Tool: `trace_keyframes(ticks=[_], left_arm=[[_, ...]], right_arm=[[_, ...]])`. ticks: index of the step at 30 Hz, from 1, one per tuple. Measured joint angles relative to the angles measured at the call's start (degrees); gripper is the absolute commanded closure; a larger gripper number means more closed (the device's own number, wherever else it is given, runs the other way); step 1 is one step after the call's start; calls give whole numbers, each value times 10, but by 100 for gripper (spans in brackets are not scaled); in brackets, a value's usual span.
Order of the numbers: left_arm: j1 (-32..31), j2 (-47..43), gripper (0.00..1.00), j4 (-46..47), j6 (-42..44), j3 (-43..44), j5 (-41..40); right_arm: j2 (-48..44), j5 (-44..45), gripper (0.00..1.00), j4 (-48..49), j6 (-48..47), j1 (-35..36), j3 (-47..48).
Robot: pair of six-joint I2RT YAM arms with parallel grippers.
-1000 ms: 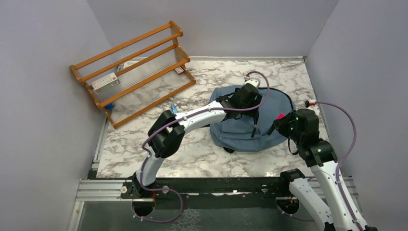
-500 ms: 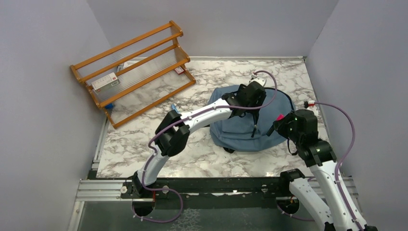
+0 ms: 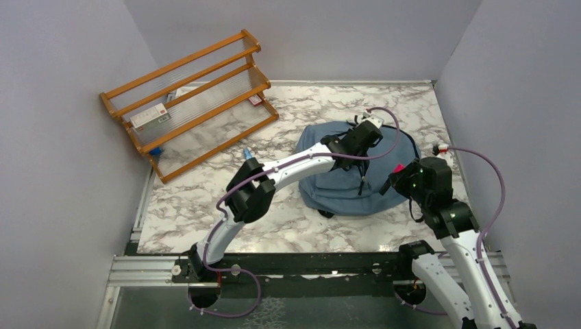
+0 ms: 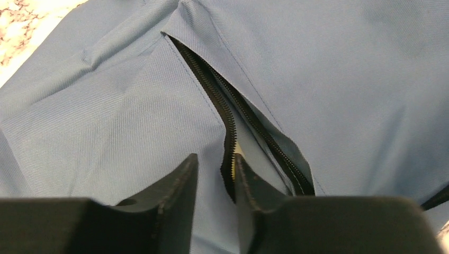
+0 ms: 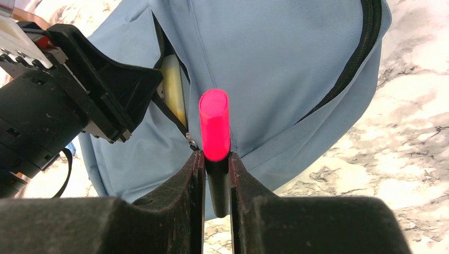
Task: Pack the student bag
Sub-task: Place the stationery in the student bag.
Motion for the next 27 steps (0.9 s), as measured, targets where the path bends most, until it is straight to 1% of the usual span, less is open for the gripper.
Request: trace_keyframes(ticks=[6,9,20,27], left_arm=[[-1,0,94,-2,4,1,-1],[-2,0,100,-2,5,1,-1],[-2,-23,100,-6,-4,-7,-1],[-2,-46,100,-1,-17,-28,-3]], right_arm=[[16,-19,99,13,-1,0,0],[51,-42,99,31,-2,0,0],[184,-91,99,141,-14,0,14],[233,-93,99,199,-14,-3,28]])
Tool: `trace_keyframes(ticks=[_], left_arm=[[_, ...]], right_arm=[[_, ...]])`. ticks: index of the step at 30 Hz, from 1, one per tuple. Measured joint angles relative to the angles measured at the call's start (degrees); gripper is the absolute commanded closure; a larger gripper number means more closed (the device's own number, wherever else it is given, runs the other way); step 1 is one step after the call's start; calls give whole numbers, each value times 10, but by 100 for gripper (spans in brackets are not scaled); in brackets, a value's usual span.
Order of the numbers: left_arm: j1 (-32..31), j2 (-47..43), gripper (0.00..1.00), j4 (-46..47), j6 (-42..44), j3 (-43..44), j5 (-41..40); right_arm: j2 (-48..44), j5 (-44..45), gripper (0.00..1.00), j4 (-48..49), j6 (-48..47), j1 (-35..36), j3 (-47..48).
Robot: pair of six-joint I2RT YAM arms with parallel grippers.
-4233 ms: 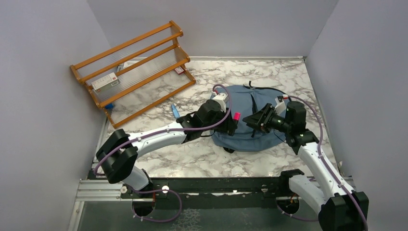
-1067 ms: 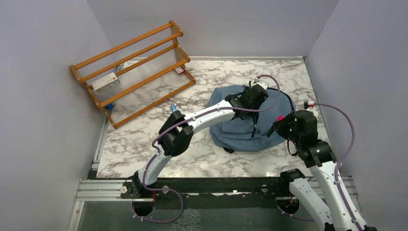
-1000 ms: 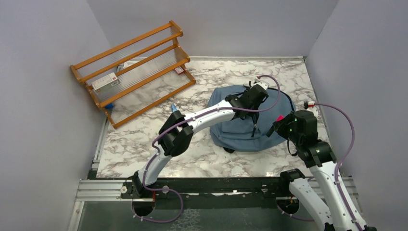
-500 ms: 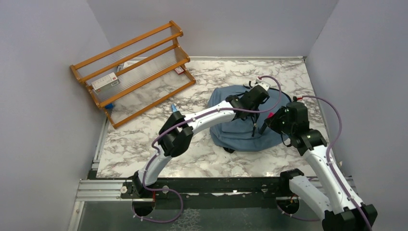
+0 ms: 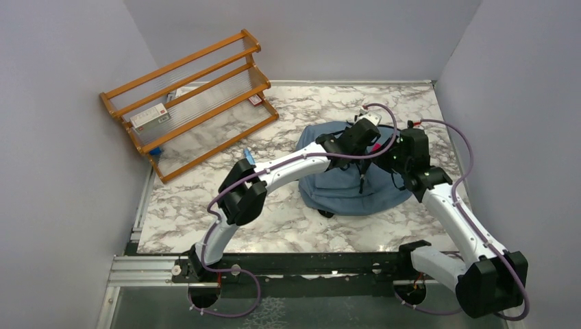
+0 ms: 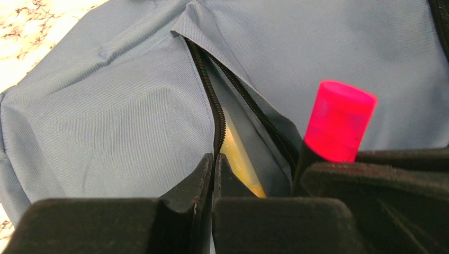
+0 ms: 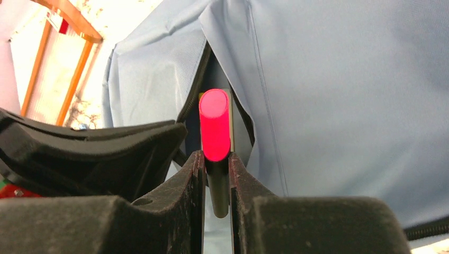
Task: Pack the student bag
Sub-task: Place the stationery in the student bag.
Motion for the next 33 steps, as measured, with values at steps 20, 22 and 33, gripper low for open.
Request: trace_keyframes(ticks=[20,22,33], left_arm=[[0,-11,100,8,-14,-17,0],[0,-12,100,8,-15,-17,0],[0,-14,100,8,-15,-17,0]], right_arm=[[88,-36,99,111,3,-19,6],[94,-56,99,122,3,-21,1],[126,-127,99,131,9,-26,-18]])
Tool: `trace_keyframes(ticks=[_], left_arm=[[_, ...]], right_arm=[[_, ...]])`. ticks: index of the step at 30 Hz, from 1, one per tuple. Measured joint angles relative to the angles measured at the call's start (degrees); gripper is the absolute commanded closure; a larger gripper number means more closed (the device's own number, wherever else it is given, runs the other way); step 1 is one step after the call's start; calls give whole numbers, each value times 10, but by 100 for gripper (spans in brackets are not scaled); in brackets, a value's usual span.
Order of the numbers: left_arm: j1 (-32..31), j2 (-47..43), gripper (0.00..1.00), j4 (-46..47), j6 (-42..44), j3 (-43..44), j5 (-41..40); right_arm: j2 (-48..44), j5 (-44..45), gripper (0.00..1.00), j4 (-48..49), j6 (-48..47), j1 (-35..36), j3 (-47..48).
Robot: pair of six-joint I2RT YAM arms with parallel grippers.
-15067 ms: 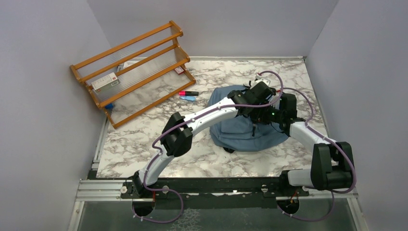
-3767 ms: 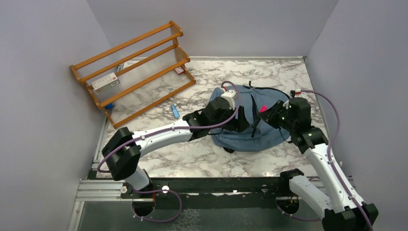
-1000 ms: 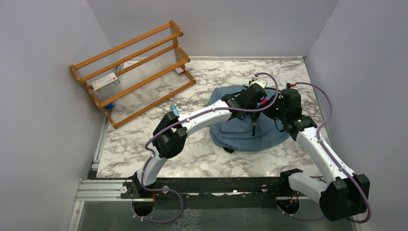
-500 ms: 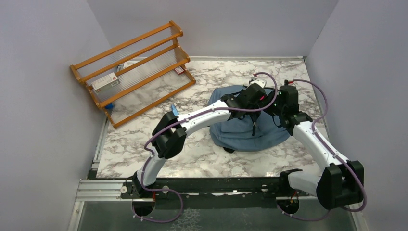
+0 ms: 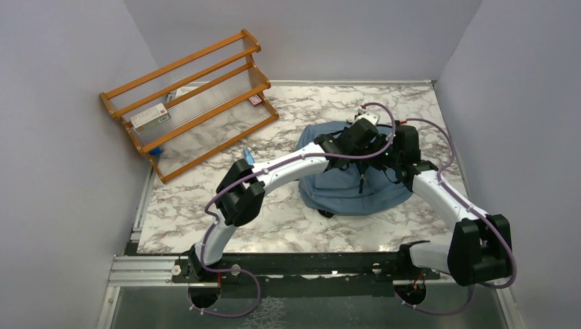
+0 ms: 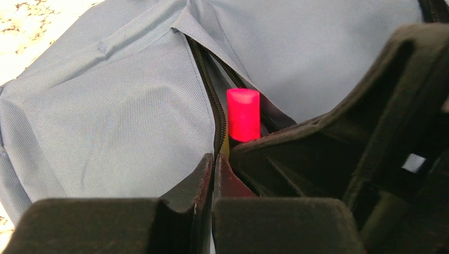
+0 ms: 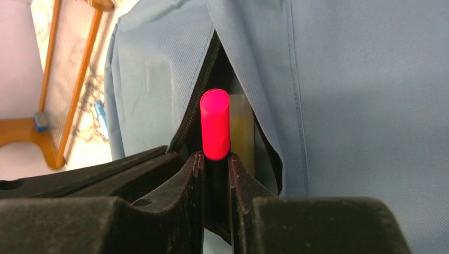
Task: Pack the student bag
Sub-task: Place the stationery in the student bag.
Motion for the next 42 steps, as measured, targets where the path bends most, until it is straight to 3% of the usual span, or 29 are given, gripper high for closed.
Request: trace_keyframes(ticks=[7,12,18,33,37,39,42], left_arm=[[0,0,100,0,0,0,0],[0,0,100,0,2,-2,0],[0,-1,100,0,2,-4,0],[1,-3,100,1,2,-7,1],[6,-3,82,0,2,-4,9],[8,-3,63,-2,5,7,13],[12,-9,54,0,9,18,16]], right_arm=[[31,-61,96,5,-1,0,-11],[45,-96,75,19,-6,-4,-11],[48,-111,63,25,-11,-8,-11],[-9,-80,60,-32,-31,-16,10],[-75,-17,60,-76,-44,-16,22],[-111,18,60,-101,-48,-16,24],[-159,52,60,-134,-54,-16,25]])
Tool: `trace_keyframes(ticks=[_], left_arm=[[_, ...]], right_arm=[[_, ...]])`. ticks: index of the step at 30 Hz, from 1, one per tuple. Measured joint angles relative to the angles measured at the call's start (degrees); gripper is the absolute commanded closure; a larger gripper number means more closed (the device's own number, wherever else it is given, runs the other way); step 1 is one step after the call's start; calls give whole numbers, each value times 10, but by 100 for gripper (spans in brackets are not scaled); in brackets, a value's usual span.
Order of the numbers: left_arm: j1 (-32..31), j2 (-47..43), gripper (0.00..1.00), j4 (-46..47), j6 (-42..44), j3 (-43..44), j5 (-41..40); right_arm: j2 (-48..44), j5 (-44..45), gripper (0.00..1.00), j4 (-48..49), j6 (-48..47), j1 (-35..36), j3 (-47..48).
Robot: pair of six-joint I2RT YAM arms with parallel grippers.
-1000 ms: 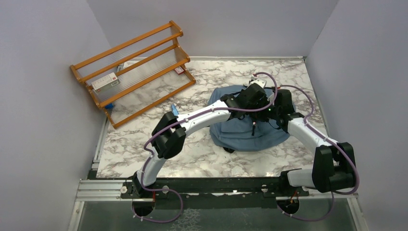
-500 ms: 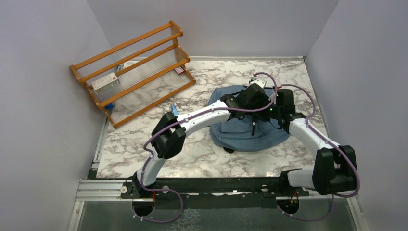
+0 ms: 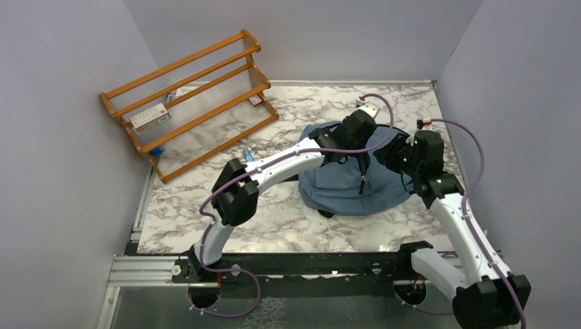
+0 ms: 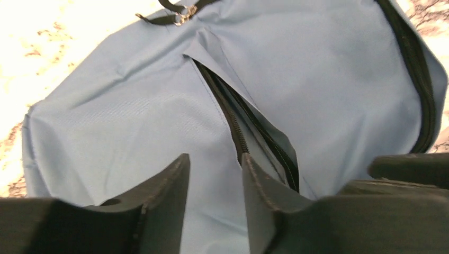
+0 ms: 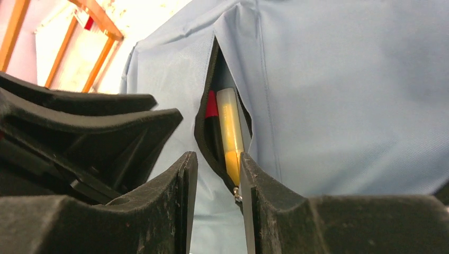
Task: Pack the student bag
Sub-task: Place the stationery in the student bag, then pick up the stationery from the center of the board.
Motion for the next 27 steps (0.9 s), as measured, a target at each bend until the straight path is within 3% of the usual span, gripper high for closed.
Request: trace_keyframes(ticks=[6,11,18,27], left_arm=[[18,-56,51,1,5,-23,1],[49,-151,51,19,0,-119,-7],[179,-316,47,50,-37,-366,-16],[297,-346,41,56,-49,-468,-25]], right_arm=[[-68,26,60,-46,-15,-1,0],[-71,30,60,-73,-30,-1,0],[-83,28,60,-86,-36,-1,-18],[-89,28,60,-97,-44,-1,-35]])
